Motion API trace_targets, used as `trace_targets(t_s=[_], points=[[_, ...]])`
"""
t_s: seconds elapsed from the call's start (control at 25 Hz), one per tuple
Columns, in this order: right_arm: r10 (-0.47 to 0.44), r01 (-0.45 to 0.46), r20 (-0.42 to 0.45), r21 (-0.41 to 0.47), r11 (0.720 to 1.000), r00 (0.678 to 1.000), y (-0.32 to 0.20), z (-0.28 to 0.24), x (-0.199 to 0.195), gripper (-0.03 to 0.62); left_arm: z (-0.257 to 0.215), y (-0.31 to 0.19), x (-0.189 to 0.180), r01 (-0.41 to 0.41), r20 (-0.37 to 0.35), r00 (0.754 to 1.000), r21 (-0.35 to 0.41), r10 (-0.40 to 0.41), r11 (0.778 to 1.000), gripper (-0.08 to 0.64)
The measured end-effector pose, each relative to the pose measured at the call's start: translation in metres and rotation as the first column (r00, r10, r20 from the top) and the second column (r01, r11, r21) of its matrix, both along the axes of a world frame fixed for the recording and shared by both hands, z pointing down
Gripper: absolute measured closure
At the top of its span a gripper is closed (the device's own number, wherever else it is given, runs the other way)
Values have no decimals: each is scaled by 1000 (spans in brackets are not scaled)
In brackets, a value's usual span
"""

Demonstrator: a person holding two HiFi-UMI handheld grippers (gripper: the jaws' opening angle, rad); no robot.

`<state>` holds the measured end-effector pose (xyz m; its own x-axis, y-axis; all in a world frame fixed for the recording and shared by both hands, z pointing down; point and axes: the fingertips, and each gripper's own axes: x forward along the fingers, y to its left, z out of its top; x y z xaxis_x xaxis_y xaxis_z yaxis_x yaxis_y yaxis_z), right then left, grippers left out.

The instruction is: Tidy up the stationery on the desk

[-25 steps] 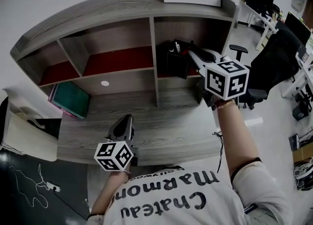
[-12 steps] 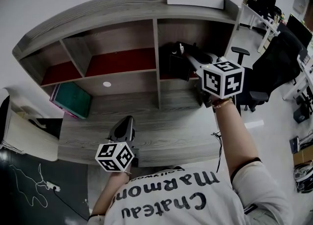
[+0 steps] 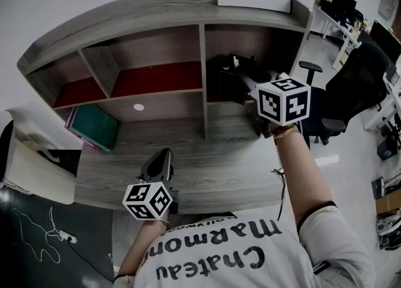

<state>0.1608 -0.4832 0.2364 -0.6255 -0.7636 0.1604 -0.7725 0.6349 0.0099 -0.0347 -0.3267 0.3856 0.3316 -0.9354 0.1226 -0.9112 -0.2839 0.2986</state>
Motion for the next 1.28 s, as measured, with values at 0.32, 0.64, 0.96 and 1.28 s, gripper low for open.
trace_targets(t_s=[0.32, 0.64, 0.96, 1.28], points=[[0, -1, -22, -25, 1000, 1000, -5, 10, -1, 538, 5, 3, 1, 11, -7, 1000, -11, -12, 1000, 545], [-3, 3, -30, -6, 1000, 1000, -6, 11, 0, 540, 12, 15, 0, 35, -13, 999, -31, -36, 999, 545], [18, -18, -30, 5, 1000, 999, -6, 11, 0, 538, 15, 26, -9, 55, -17, 998, -39, -56, 998, 545], [33, -33, -28, 4, 999, 999, -7, 11, 0, 535, 12, 30, -16, 64, -19, 998, -34, -65, 997, 545]])
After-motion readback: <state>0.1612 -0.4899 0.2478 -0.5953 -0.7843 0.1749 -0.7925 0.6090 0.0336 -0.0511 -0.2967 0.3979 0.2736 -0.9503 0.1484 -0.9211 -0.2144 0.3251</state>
